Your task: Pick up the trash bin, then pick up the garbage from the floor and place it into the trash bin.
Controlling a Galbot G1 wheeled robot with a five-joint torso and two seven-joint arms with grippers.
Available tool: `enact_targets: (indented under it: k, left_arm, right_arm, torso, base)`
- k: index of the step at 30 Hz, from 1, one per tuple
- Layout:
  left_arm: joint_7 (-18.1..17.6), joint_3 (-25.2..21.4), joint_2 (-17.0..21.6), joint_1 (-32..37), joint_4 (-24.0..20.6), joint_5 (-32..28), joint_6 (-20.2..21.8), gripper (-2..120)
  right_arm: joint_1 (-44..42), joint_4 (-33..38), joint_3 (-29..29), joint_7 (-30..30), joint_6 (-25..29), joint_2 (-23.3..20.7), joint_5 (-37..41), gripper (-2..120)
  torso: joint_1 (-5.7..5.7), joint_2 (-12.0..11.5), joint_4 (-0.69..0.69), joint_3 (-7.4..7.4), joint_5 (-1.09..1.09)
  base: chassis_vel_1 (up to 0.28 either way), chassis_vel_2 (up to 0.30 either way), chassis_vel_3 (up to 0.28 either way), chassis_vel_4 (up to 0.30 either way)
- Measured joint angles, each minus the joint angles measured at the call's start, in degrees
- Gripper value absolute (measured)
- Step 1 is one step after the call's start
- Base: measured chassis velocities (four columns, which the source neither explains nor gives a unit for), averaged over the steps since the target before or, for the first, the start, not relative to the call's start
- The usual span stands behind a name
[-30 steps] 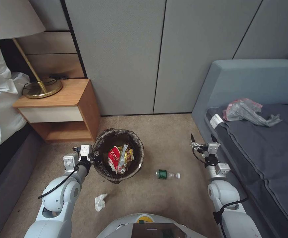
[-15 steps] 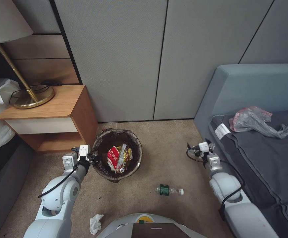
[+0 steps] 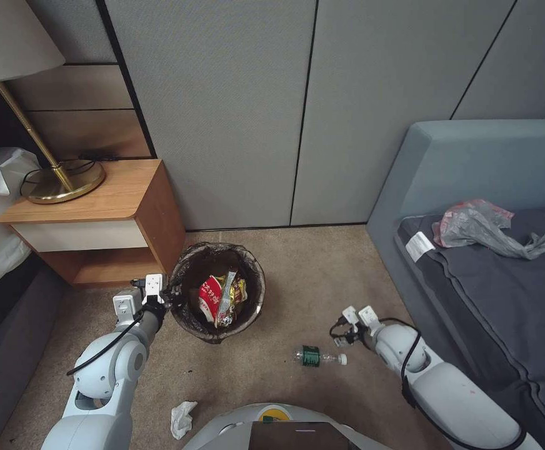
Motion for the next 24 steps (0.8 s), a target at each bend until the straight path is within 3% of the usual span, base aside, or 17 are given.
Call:
enact_targets:
  k: [10, 24]
  left_arm:
    - [0.1, 0.5, -0.4, -0.2, 0.9, 0.3, -0.2, 0]
    - [0.6, 0.2, 0.0, -0.2, 1.0, 0.3, -0.3, 0]
  right_arm:
    - [-2.1, -3.9, -1.4, -3.4, 3.4, 0.6, -6.9, 100]
    - [-3.6, 2.1, -5.6, -3.4, 4.4, -1.4, -9.8, 100]
  torso:
    - [0.0, 0.0, 0.01, 0.0, -0.01]
    - [0.0, 0.0, 0.01, 0.0, -0.01]
  base:
    - [0.0, 0.0, 0.0, 0.0]
    - [0.0, 0.0, 0.0, 0.0]
